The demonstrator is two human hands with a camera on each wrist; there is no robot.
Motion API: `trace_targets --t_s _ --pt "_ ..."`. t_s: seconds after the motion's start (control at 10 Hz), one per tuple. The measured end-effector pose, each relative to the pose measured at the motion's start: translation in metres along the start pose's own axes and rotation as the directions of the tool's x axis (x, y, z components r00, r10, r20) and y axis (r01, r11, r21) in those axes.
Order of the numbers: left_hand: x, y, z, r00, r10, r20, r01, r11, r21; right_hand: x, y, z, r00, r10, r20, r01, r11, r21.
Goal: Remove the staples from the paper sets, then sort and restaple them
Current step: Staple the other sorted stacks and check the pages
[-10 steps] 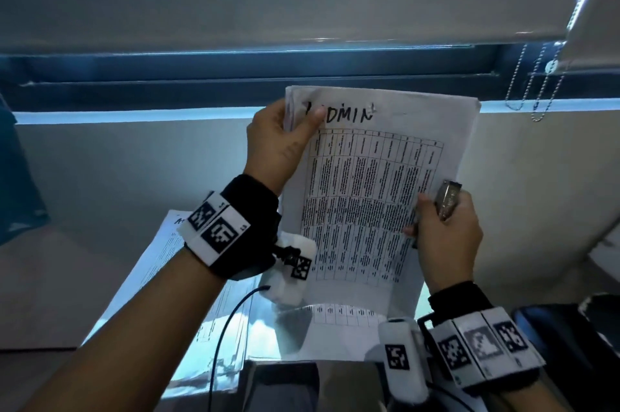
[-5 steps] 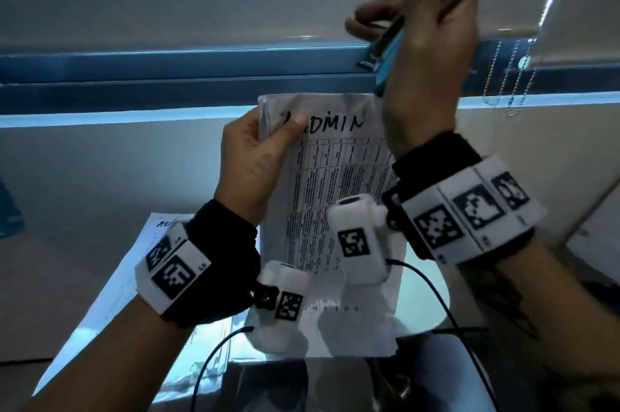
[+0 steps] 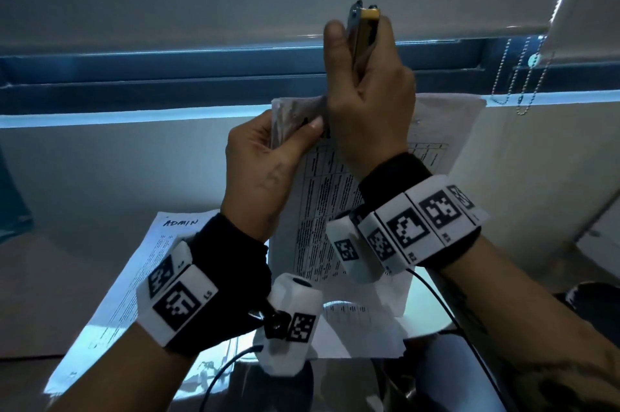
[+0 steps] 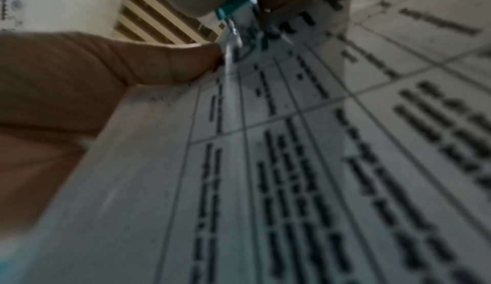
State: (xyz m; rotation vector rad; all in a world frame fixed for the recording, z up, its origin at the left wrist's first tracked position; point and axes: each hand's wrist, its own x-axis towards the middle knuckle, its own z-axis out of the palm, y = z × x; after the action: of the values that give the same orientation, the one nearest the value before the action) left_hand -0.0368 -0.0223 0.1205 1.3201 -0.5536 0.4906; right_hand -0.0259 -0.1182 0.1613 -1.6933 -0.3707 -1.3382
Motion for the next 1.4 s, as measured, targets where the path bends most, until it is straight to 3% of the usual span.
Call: trace_targets --t_s 0.4,0.6,0.9,1.0,1.1,1.2,1.3,1.4 --pt "-0.009 -0.004 0.007 0.999 0.047 -0.024 -0.046 0.997 0.068 0.003 0.008 0.002 0.996 0.085 0.019 -0.086 0.991 0.107" --pt "-0.010 0.001 0.010 0.995 0.100 -0.002 -0.099 0.990 0.104 0.005 0.009 0.000 0.998 0.068 -0.002 -0.067 0.987 0.149" --pt "-0.011 0.004 0.011 0.999 0.038 0.014 -0.039 0.996 0.081 0.002 0.011 0.001 0.994 0.106 0.009 -0.106 0.991 0.084" --pt "-0.011 0.006 0.011 1.000 0.008 0.027 -0.010 0.997 0.083 0.005 0.009 -0.001 0.985 0.164 0.055 -0.170 0.975 0.142" --pt "-0.009 0.007 0.006 0.998 -0.051 0.022 0.050 0.997 0.060 0.011 0.003 -0.016 0.972 0.225 0.073 -0.236 0.915 0.326" --pt "-0.008 0.009 0.001 0.993 -0.113 0.044 0.112 0.993 0.024 0.138 0.101 -0.173 0.931 0.339 -0.138 -0.279 0.902 0.329" --pt "-0.007 0.012 -0.002 0.977 -0.195 0.088 0.193 0.981 0.027 0.062 0.154 -0.208 0.925 0.358 -0.128 -0.282 0.872 0.401" --pt "-0.001 0.016 -0.007 0.937 -0.309 0.165 0.312 0.950 0.006 0.029 0.147 -0.189 0.872 0.488 -0.039 -0.408 0.766 0.496"
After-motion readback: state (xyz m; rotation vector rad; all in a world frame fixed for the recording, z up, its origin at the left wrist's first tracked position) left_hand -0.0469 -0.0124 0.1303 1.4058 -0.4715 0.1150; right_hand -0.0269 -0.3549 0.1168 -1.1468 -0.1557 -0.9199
